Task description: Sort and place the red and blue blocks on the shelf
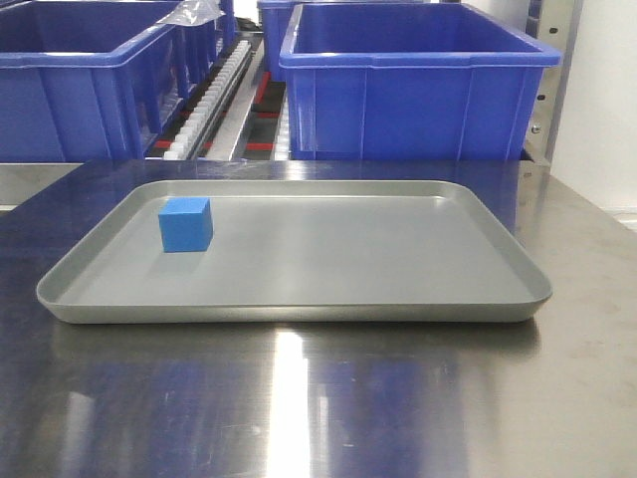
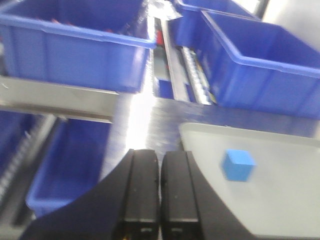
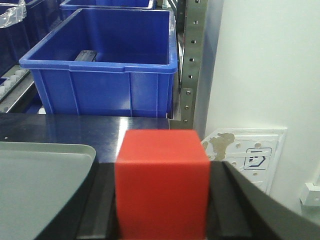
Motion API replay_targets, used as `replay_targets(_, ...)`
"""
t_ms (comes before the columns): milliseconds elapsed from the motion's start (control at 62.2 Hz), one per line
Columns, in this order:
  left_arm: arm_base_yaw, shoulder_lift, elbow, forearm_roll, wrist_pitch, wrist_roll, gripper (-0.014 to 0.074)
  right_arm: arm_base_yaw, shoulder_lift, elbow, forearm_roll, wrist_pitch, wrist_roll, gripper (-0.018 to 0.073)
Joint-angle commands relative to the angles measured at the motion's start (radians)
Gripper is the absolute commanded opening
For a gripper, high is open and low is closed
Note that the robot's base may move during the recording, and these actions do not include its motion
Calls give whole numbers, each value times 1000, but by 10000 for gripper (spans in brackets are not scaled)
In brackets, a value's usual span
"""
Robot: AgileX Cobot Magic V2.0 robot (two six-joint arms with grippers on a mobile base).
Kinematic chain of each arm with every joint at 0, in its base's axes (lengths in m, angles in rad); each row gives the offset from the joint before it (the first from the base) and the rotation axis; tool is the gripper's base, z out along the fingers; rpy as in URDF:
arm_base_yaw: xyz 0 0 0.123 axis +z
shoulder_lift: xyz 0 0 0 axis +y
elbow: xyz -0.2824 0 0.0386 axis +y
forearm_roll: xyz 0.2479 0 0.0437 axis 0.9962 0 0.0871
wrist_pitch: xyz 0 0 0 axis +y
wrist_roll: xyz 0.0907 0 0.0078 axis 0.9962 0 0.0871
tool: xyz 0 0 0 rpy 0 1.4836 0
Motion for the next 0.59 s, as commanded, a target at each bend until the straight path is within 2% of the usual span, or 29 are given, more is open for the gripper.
replay_targets(0, -6, 101, -91, -37, 21, -5, 124, -1, 6, -28, 1, -80, -3, 63)
replay_targets(161, -6, 309, -170, -37, 112, -5, 123, -1, 6, -28, 1, -80, -3, 63)
replay_targets(402, -8, 635, -301, -23, 127, -5, 124, -1, 6, -28, 1, -80, -3, 63)
replay_targets(466, -24, 705, -345, -8, 127, -5, 124, -1, 6, -28, 1, -79, -3, 63)
replay_targets(579, -94, 838, -431, 48, 127, -5, 124, -1, 6, -28, 1, -79, -3, 63)
